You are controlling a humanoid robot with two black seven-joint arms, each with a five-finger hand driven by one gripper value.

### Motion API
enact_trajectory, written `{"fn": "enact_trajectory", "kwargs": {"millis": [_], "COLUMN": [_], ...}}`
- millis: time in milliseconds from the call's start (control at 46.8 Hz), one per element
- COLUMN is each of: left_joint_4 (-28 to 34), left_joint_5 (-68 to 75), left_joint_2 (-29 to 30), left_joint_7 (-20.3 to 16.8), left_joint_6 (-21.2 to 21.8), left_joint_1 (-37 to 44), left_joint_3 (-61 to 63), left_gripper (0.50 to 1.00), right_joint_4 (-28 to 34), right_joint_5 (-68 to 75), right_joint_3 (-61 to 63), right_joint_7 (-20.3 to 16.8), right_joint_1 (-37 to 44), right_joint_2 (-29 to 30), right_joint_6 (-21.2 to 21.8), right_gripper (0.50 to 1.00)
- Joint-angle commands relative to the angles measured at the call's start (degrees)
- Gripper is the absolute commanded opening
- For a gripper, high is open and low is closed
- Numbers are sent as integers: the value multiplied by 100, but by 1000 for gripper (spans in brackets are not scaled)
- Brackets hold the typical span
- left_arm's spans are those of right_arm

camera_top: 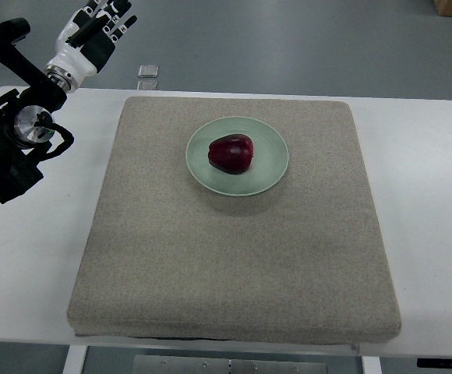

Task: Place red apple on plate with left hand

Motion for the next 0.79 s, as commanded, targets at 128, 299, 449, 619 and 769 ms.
{"fn": "enact_trajectory", "kwargs": {"millis": [128,299,449,619,769], "left_joint_4": [8,17,17,17,26], "left_joint_5": [-10,-10,-10,-10,-10], "left_joint_2": [-142,-177,-186,-186,-186], "left_joint_7": [-27,-36,-36,-36,-36], "left_joint_6": [45,62,80,80,80], "left_joint_1": [-9,-27,-18,-27,-18], "left_joint_3": [-9,-9,-71,-79,-106], "left_gripper": [992,992,992,992,992], "right_joint_4": [0,878,659,342,334], "right_joint_5": [-28,-3,-20,6,15], "right_joint_3": [-35,-26,-18,-35,-44], "right_joint_7": [0,26,26,18,0], "right_joint_1": [0,44,44,-44,-97], "right_joint_2": [0,0,0,0,0], "right_joint_6": [28,309,125,142,125], "right_gripper": [930,932,932,930,930]}}
